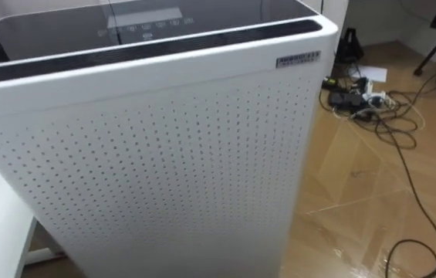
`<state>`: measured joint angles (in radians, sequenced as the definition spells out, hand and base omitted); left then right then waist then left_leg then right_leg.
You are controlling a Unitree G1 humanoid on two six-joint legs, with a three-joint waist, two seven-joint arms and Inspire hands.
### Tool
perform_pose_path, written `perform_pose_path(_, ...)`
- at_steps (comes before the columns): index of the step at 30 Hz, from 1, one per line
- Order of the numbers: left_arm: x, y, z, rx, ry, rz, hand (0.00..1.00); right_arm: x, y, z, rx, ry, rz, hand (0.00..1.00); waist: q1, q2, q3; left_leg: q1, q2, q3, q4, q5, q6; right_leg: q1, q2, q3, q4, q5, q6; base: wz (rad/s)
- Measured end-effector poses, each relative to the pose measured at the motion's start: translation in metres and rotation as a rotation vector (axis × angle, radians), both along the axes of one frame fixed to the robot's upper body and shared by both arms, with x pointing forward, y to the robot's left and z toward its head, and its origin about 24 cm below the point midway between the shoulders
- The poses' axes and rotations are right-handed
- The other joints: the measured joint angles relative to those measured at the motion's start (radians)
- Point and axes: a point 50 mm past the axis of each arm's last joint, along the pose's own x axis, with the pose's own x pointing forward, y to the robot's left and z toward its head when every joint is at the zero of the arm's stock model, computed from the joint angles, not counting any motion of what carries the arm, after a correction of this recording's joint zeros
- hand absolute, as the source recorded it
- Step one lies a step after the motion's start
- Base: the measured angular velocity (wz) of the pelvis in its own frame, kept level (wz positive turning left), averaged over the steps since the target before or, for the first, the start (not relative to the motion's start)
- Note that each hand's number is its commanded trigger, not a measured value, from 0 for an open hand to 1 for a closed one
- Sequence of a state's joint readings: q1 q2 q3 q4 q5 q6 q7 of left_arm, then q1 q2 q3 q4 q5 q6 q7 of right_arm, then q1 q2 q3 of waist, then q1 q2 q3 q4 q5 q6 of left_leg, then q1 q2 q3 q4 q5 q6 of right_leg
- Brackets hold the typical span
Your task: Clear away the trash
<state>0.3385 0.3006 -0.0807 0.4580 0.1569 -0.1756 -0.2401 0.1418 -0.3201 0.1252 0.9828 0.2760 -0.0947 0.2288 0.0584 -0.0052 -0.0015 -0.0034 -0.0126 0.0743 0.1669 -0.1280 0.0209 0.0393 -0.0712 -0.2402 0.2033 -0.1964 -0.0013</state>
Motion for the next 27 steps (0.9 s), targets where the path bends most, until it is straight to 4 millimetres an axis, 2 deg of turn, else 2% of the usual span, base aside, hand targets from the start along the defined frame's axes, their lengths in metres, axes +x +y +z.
perform_pose_path(3, -0.026, 0.01, -0.02, -0.015, 0.101, 0.153, 0.0, -0.009, -0.001, -0.004, 0.005, 0.017, -0.067, 1.0, -0.008, 0.0, 0.0012, 0.008, 0.0, 0.004, -0.002, -0.002, -0.002, 0.005, 0.005, 0.011, -0.001, 0.001, -0.001, -0.08)
perform_pose_path(9, -0.061, 0.019, -0.041, -0.051, 0.228, 0.384, 0.0, -0.028, 0.002, -0.012, 0.019, 0.068, -0.159, 1.0, -0.023, 0.001, 0.0023, 0.036, 0.003, 0.004, -0.004, -0.014, -0.007, 0.041, 0.015, 0.029, -0.026, 0.001, -0.001, -0.01)
perform_pose_path(16, -0.096, 0.023, -0.057, -0.134, 0.346, 0.651, 0.0, -0.044, 0.007, -0.02, 0.059, 0.123, -0.269, 1.0, -0.024, -0.001, 0.0018, 0.033, 0.006, 0.012, -0.002, -0.027, -0.008, 0.038, 0.019, 0.035, -0.034, 0.001, -0.001, -0.05)
perform_pose_path(21, -0.122, 0.016, -0.068, -0.209, 0.471, 0.867, 0.0, -0.054, 0.016, -0.025, 0.106, 0.178, -0.362, 1.0, -0.023, -0.005, 0.0039, 0.057, 0.004, 0.008, -0.003, -0.036, -0.01, 0.07, 0.019, 0.043, -0.052, 0.0, 0.001, -0.01)
perform_pose_path(27, -0.14, 0.011, -0.072, -0.244, 0.573, 1.006, 0.0, -0.063, 0.023, -0.03, 0.157, 0.228, -0.463, 1.0, -0.023, -0.007, 0.0041, 0.072, 0.002, 0.007, -0.003, -0.043, -0.01, 0.083, 0.018, 0.044, -0.051, -0.013, 0.005, 0.01)
